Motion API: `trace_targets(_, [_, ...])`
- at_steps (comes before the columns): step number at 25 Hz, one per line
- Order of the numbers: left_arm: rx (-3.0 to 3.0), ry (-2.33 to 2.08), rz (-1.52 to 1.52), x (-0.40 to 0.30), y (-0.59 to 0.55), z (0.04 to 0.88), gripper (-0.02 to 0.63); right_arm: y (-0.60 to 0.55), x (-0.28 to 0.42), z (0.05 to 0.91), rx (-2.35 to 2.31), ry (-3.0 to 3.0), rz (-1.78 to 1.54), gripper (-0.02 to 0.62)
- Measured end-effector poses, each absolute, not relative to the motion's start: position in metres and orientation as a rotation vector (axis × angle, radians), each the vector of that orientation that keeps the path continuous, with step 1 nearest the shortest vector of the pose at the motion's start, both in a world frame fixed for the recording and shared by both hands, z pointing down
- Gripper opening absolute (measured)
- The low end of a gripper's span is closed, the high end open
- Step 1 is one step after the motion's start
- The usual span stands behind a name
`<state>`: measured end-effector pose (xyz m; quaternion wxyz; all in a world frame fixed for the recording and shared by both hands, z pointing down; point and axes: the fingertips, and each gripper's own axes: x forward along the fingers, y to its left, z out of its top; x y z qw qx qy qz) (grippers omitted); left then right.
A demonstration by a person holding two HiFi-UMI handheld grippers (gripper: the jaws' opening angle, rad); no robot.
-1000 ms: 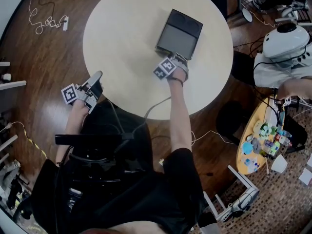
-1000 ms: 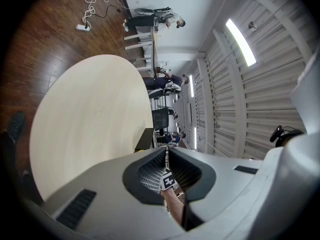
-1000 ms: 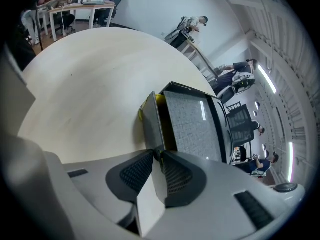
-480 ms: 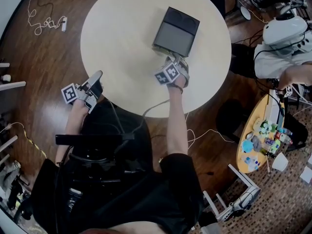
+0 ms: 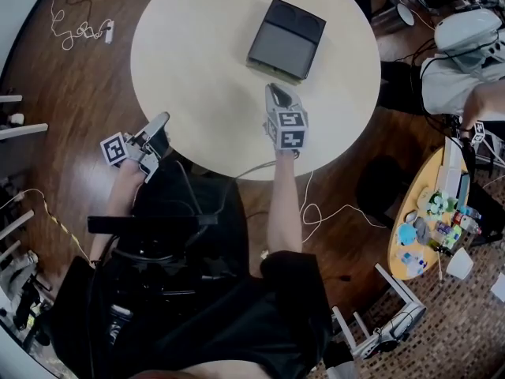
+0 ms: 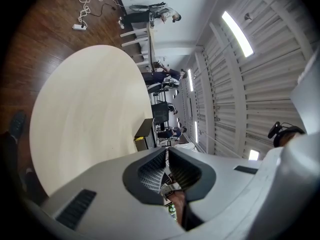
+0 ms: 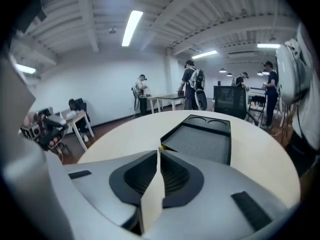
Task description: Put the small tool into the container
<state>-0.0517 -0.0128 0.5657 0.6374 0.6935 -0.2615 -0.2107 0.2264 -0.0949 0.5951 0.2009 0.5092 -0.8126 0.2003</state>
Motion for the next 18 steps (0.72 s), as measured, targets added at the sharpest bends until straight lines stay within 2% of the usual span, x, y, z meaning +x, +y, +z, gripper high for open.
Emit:
trace_targets(4, [1.605,-0.578,-0.466,-0.053,-0.007,0.558,0.02,-0.07,0.226,0.58,1.506,-2.408,0.766,-0.018])
trace_targets(9, [1.661,-0.49,-0.466,-0.054,-0.012,0.544,0.02,-0.029,0.214,0.554,1.639,-2.539,0.971,-0.02])
trace_targets(18, [1.694,-0.26,-0.455,-0.086,0.024,0.53,0.011,0.069,0.14,0.518,1.88,-2.641,1.301,-0.02])
